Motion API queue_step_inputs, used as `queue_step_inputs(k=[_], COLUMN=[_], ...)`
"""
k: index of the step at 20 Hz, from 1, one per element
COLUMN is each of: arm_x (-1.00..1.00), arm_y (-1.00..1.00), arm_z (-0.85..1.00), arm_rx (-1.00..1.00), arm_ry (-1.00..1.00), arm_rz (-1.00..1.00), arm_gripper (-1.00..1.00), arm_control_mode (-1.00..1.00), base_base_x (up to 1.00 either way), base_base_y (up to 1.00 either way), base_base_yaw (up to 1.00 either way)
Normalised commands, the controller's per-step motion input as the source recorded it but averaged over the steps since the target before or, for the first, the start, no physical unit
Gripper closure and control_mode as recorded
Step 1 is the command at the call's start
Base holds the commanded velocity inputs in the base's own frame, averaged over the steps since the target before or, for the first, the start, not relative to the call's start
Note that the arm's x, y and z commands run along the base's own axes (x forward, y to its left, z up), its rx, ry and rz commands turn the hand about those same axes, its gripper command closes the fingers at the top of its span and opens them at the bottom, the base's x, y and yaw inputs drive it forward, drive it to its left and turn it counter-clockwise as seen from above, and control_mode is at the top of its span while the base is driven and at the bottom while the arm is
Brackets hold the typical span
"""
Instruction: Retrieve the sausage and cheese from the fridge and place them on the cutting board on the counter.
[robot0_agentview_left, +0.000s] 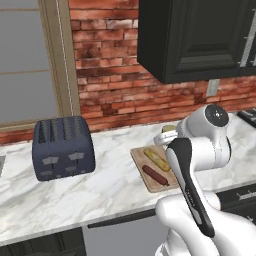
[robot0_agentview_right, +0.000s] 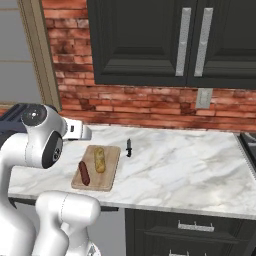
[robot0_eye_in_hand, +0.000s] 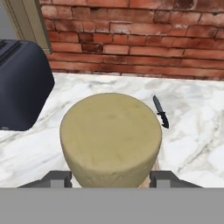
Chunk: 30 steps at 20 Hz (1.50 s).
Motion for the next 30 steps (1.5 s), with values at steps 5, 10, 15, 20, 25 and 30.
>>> queue_step_inputs(k=[5, 10, 15, 20, 25, 30], arm_x=[0.00, 0.00, 0.00, 0.42, 0.99, 0.76], arm_y=[0.00, 0.00, 0.00, 0.09, 0.26, -0.15], arm_z=[0.00, 0.00, 0.00, -0.04, -0.15, -0.30], arm_rx=[0.00, 0.00, 0.00, -0.01, 0.00, -0.06], arm_ry=[0.00, 0.00, 0.00, 0.09, 0.30, 0.31], arm_rz=[0.00, 0.00, 0.00, 0.00, -0.01, 0.00], arm_gripper=[1.00, 1.00, 1.00, 1.00, 1.00, 1.00], arm_control_mode=[1.00, -1.00, -1.00, -1.00, -1.00, -1.00], base_base_x=[0.00, 0.00, 0.00, 0.00, 0.00, 0.00], base_base_y=[0.00, 0.00, 0.00, 0.00, 0.00, 0.00], base_base_yaw=[0.00, 0.00, 0.00, 0.00, 0.00, 0.00])
